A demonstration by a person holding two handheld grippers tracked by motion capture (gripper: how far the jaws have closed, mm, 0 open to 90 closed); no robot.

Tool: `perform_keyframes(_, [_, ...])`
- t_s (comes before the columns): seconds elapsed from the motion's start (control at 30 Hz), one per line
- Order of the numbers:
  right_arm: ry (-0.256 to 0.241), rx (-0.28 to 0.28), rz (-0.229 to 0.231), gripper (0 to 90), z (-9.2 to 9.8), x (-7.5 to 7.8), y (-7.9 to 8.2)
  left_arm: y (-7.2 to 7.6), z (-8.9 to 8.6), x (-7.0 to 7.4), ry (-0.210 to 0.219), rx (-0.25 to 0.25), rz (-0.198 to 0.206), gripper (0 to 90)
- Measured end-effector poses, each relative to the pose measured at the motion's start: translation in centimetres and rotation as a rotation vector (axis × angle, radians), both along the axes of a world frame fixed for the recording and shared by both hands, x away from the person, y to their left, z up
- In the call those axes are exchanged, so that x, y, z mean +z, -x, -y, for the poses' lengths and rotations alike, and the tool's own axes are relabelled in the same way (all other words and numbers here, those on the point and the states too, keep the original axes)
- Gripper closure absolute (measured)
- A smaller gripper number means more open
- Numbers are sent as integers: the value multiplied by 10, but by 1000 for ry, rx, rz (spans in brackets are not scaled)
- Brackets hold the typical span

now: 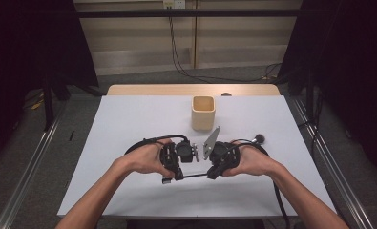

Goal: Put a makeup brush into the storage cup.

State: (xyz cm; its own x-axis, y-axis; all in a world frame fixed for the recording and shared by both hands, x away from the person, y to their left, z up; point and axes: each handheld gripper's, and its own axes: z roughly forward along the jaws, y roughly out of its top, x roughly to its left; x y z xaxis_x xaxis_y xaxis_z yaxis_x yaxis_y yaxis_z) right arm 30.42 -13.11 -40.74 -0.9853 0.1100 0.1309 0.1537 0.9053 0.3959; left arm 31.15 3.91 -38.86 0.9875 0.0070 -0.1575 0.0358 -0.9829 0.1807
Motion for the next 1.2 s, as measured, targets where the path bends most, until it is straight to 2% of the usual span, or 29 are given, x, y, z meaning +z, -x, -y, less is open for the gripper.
perform_keyframes(0.1, [-7,1,-3,849,1,0,0,0,-1,1,6,-6,9,857])
perform_keyframes(0.2, [-34,6,-28,858,3,-1,-1,-1,-2,2,12,-11,21,851])
perform_keyframes(0.37, [-46,8,-30,861,5,-2,-1,-1,-4,3,26,-8,24,840])
perform_keyframes(0.5, [-46,1,-37,862,6,-1,0,-1,-5,1,54,7,12,789])
perform_keyframes(0.6, [-53,6,-41,862,7,-1,0,-2,-6,0,64,-1,19,765])
perform_keyframes(0.7, [-57,5,-51,862,8,-1,0,-2,-9,-1,108,28,26,703])
perform_keyframes(0.73, [-60,5,-47,861,8,-1,0,-3,-9,0,110,19,35,682])
perform_keyframes(0.77, [-61,2,-50,862,8,-2,0,-2,-11,0,130,38,38,653])
perform_keyframes(0.87, [-67,-4,-50,861,9,-3,0,-3,-14,-1,158,60,27,621])
perform_keyframes(0.9, [-64,-9,-46,861,10,-2,0,-4,-16,-1,158,55,38,594])
perform_keyframes(0.97, [-67,-16,-48,861,11,-3,0,-4,-18,-2,166,73,55,489])
perform_keyframes(1.0, [-67,-15,-51,861,12,-3,-1,-4,-20,-3,179,85,65,482])
perform_keyframes(1.07, [-66,-17,-47,861,12,-4,0,-5,-23,-4,192,110,75,381])
perform_keyframes(1.2, [-68,-23,-46,861,13,-4,0,-8,-29,-6,216,152,95,272])
